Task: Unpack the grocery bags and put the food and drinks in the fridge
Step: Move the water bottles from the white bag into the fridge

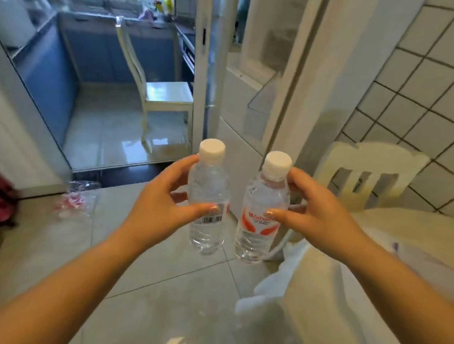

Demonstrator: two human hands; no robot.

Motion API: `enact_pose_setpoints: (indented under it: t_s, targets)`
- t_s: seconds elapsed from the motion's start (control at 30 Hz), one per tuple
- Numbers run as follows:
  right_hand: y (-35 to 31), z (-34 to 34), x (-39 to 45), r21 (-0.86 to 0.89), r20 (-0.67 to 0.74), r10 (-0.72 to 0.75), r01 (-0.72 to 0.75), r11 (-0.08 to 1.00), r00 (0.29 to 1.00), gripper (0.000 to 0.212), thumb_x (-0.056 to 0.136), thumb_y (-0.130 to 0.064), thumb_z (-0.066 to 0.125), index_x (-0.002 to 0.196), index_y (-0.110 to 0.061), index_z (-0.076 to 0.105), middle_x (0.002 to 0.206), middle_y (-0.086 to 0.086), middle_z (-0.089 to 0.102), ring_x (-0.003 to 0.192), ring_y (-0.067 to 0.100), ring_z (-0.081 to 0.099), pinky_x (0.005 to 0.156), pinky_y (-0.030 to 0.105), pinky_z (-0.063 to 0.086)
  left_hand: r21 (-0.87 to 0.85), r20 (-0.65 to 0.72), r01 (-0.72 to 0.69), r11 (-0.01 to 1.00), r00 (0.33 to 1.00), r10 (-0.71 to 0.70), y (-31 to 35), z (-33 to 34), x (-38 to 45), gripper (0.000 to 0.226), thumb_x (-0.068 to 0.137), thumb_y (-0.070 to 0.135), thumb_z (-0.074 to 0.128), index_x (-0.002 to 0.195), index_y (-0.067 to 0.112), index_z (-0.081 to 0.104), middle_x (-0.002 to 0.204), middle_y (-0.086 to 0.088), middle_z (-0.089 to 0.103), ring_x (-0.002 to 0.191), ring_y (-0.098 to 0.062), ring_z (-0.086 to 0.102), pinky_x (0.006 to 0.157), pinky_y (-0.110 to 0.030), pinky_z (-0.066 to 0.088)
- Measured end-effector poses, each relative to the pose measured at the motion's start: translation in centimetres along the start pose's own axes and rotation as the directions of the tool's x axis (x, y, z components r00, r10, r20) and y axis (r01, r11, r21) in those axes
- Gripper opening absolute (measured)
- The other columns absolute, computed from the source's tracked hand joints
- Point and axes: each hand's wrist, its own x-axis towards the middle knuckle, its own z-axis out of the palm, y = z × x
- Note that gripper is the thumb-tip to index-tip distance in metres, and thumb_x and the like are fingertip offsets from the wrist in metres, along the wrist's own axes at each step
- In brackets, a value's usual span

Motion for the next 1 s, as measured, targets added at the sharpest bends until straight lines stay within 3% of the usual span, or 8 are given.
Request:
enact_pose_setpoints:
  t_s: [0.13, 0.2, 0.3, 0.43, 0.53, 0.7, 0.9, 1.0]
  targets:
    - [-2.3, 6.1, 5.7, 0.016, -0.013, 0.002, -0.001, 1.0, 1.0, 0.07, 0.07, -0.034, 0.068, 0.133, -0.036, 0.037, 0.131, -0.008, 0.051, 0.12, 0.007, 0.05, 0.092, 0.028, 0.051, 0.01, -0.012, -0.006, 1.0, 1.0, 0.006, -2.9, -7.9, 2.9, 0.079, 0.056, 0.04, 0.076, 0.129, 0.038, 0.045, 0.126, 0.012, 0.057, 0.115, -0.006, 0.055, 0.096, -0.038, 0.05]
    - [-3.3, 8.6, 8.6, 0.021, -0.031, 0.003, -0.002, 1.0, 1.0, 0.072, 0.067, -0.039, 0.065, 0.133, -0.037, 0.036, 0.13, -0.012, 0.051, 0.117, 0.002, 0.049, 0.088, 0.018, 0.051, 0.002, 0.007, -0.023, 1.0, 1.0, 0.023, -4.1, -11.3, 5.0, 0.076, 0.057, 0.04, 0.076, 0.125, 0.043, 0.044, 0.125, 0.015, 0.057, 0.115, -0.003, 0.055, 0.095, -0.036, 0.051]
    - [-4.7, 10.9, 12.6, 0.064, -0.065, 0.001, 0.003, 0.998, 0.998, 0.064, 0.066, -0.039, 0.064, 0.122, -0.049, 0.035, 0.119, -0.028, 0.049, 0.108, -0.011, 0.048, 0.076, 0.003, 0.045, -0.016, 0.028, -0.028, 0.999, 0.999, 0.029, -5.6, -15.1, 8.4, 0.073, 0.055, 0.041, 0.076, 0.12, 0.049, 0.044, 0.121, 0.024, 0.056, 0.113, 0.004, 0.054, 0.093, -0.031, 0.051]
    - [-5.4, 11.9, 18.0, 0.149, -0.156, 0.022, 0.001, 0.989, 0.988, 0.059, 0.068, -0.029, 0.069, 0.114, -0.051, 0.038, 0.112, -0.032, 0.051, 0.102, -0.019, 0.051, 0.074, 0.003, 0.045, -0.054, 0.035, -0.021, 0.998, 0.999, 0.023, -7.5, -18.1, 13.8, 0.074, 0.054, 0.04, 0.077, 0.12, 0.048, 0.045, 0.123, 0.018, 0.058, 0.112, 0.0, 0.056, 0.091, -0.037, 0.053]
    - [-5.0, 11.8, 22.7, 0.195, -0.224, 0.037, 0.008, 0.981, 0.974, 0.055, 0.069, -0.025, 0.07, 0.111, -0.047, 0.042, 0.113, -0.028, 0.052, 0.102, -0.017, 0.051, 0.074, 0.003, 0.046, -0.066, 0.058, -0.033, 0.997, 0.998, 0.037, -8.5, -18.9, 18.8, 0.072, 0.054, 0.04, 0.076, 0.116, 0.05, 0.043, 0.123, 0.02, 0.056, 0.113, -0.003, 0.055, 0.091, -0.036, 0.053]
    - [-2.0, 11.6, 31.9, 0.25, -0.317, 0.039, 0.044, 0.967, 0.948, 0.053, 0.069, -0.024, 0.069, 0.11, -0.046, 0.045, 0.113, -0.026, 0.053, 0.098, -0.02, 0.052, 0.076, 0.003, 0.046, -0.096, 0.061, -0.055, 0.994, 0.996, 0.061, -10.8, -18.6, 29.3, 0.068, 0.054, 0.04, 0.075, 0.113, 0.054, 0.042, 0.116, 0.032, 0.053, 0.109, 0.008, 0.053, 0.089, -0.022, 0.051]
    - [2.0, 7.9, 43.4, 0.307, -0.448, 0.052, 0.099, 0.947, 0.893, 0.055, 0.078, -0.009, 0.068, 0.108, -0.048, 0.044, 0.107, -0.031, 0.051, 0.089, -0.022, 0.052, 0.068, 0.003, 0.047, -0.069, 0.055, -0.06, 0.996, 0.996, 0.064, -12.5, -17.0, 42.5, 0.077, 0.055, 0.038, 0.077, 0.125, 0.042, 0.046, 0.126, 0.017, 0.056, 0.117, -0.005, 0.053, 0.094, -0.036, 0.051]
    - [3.5, 4.8, 49.1, 0.298, -0.522, 0.05, 0.127, 0.946, 0.851, 0.057, 0.078, -0.014, 0.068, 0.108, -0.054, 0.043, 0.108, -0.034, 0.05, 0.096, -0.015, 0.051, 0.074, 0.011, 0.048, -0.103, 0.064, -0.09, 0.991, 0.993, 0.097, -12.3, -15.4, 49.3, 0.075, 0.057, 0.033, 0.078, 0.125, 0.039, 0.047, 0.12, 0.02, 0.059, 0.111, 0.002, 0.056, 0.086, -0.025, 0.053]
